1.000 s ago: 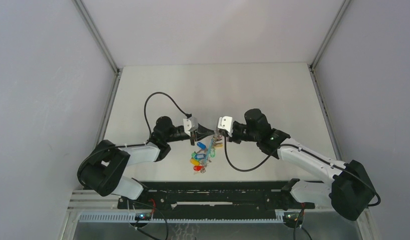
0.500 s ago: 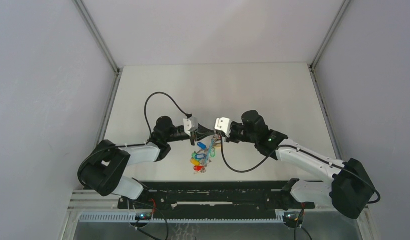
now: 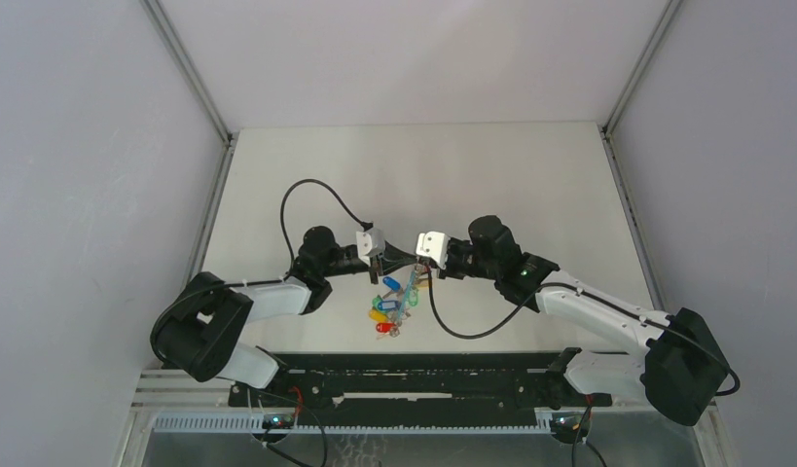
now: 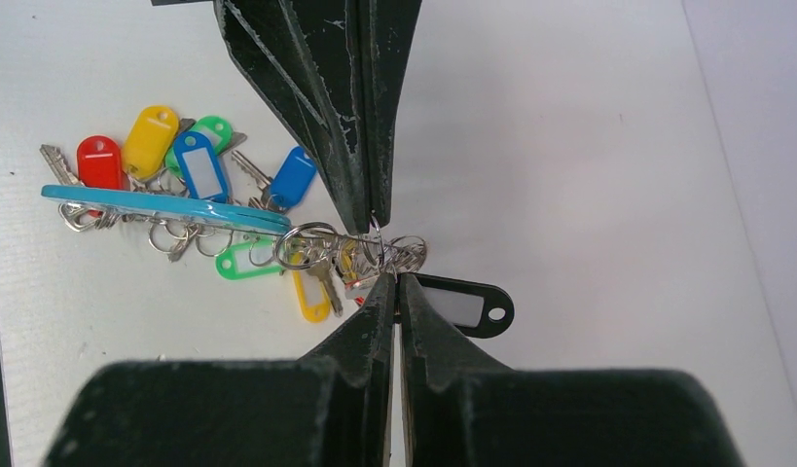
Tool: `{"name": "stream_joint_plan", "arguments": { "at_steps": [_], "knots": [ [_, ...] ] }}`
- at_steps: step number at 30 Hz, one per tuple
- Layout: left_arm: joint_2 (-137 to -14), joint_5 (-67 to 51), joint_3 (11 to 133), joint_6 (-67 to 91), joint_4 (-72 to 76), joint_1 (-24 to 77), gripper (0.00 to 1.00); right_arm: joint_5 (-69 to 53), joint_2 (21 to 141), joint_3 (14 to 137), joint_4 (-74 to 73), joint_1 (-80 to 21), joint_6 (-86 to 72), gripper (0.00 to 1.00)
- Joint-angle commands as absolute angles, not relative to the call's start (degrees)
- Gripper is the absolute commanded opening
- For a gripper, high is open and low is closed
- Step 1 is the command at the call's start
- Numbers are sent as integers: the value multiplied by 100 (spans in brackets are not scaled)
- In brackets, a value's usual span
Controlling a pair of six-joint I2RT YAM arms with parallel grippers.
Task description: Put the keys on the keyring
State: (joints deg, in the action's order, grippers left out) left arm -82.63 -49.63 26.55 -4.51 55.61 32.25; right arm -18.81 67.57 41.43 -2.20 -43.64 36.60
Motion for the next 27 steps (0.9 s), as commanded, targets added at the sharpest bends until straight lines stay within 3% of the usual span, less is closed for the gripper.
{"name": "stream_joint_plan", "arguments": {
  "at_steps": [1, 27],
  "knots": [
    [-8270, -5083, 2681, -439, 5714, 3199, 0, -2016, 6630, 4333, -122, -4403, 3764, 0],
    [-8285, -5322, 2756, -558, 5520, 3147, 0, -2344, 6496, 4334, -380, -4315, 3839, 0]
  ]
}}
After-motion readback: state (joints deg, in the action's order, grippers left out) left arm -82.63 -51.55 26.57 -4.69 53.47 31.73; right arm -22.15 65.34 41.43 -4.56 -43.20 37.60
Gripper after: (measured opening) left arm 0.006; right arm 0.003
